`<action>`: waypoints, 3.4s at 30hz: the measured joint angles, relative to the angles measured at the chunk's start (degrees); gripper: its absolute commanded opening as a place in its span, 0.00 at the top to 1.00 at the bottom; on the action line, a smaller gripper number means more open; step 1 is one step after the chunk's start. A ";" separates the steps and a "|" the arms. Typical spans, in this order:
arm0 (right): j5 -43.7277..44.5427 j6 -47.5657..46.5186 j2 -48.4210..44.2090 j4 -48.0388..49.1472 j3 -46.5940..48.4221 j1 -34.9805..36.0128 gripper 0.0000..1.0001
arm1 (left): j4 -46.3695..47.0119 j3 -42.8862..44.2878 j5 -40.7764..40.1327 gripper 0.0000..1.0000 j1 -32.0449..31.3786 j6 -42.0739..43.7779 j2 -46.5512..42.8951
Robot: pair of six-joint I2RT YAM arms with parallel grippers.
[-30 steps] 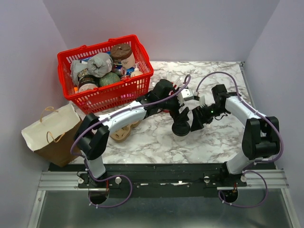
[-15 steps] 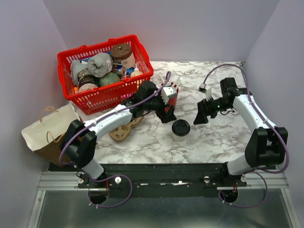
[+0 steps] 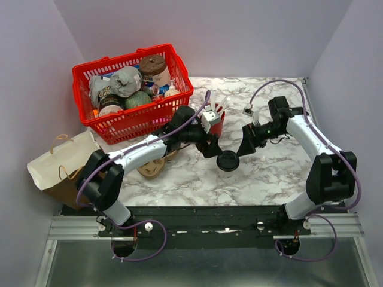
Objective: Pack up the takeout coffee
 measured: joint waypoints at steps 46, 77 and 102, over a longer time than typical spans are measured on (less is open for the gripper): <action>-0.39 0.92 6.82 -0.48 -3.63 2.16 0.15 | 2.67 -1.73 3.41 0.08 -1.64 -2.29 4.81; -3.41 1.86 7.91 -0.59 -3.19 2.16 0.19 | 9.94 -2.10 1.70 0.14 0.85 -15.47 8.63; -16.22 3.91 17.27 -1.31 -2.36 -3.17 0.32 | 13.40 -1.75 3.96 0.19 1.55 -19.04 11.52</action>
